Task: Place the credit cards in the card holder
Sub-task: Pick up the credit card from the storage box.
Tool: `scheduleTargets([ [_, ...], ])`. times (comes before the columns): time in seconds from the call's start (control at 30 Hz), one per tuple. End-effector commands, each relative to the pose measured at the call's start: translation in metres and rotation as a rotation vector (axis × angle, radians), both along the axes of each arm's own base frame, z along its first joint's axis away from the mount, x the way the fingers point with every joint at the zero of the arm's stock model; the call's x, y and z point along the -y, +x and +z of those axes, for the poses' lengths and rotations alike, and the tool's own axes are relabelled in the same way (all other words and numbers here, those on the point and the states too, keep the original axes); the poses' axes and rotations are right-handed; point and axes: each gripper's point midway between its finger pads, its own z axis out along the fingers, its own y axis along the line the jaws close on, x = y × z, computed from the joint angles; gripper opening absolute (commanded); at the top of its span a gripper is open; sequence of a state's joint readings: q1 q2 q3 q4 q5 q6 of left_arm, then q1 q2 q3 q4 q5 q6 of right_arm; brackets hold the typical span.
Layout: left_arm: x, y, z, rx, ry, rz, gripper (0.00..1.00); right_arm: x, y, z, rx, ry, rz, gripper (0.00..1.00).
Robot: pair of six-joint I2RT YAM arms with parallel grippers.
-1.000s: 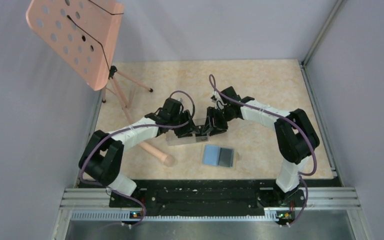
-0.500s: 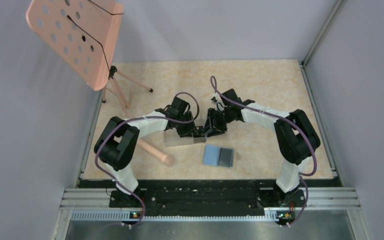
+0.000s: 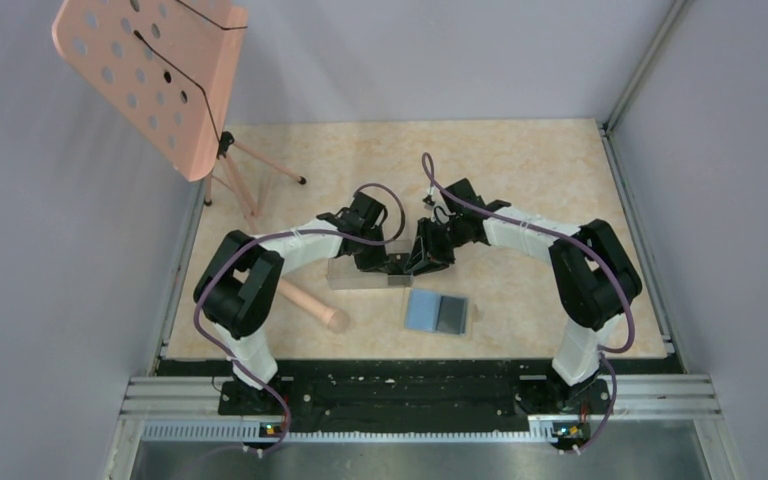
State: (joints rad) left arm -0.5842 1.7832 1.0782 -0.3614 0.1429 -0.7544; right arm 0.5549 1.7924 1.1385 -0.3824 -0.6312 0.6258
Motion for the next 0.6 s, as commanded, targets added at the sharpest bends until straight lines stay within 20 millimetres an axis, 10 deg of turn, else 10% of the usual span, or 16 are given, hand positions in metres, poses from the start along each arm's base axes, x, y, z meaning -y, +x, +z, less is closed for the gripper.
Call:
scheduleTargets([
  [0.0, 0.015, 0.005, 0.033, 0.082, -0.021, -0.041, 0.08, -0.013, 0.001, 0.031, 0.075, 0.09, 0.027, 0.31],
  [0.57, 0.028, 0.003, 0.06, 0.142, 0.007, -0.108, 0.13, -0.011, -0.002, 0.026, 0.068, 0.082, 0.031, 0.29],
])
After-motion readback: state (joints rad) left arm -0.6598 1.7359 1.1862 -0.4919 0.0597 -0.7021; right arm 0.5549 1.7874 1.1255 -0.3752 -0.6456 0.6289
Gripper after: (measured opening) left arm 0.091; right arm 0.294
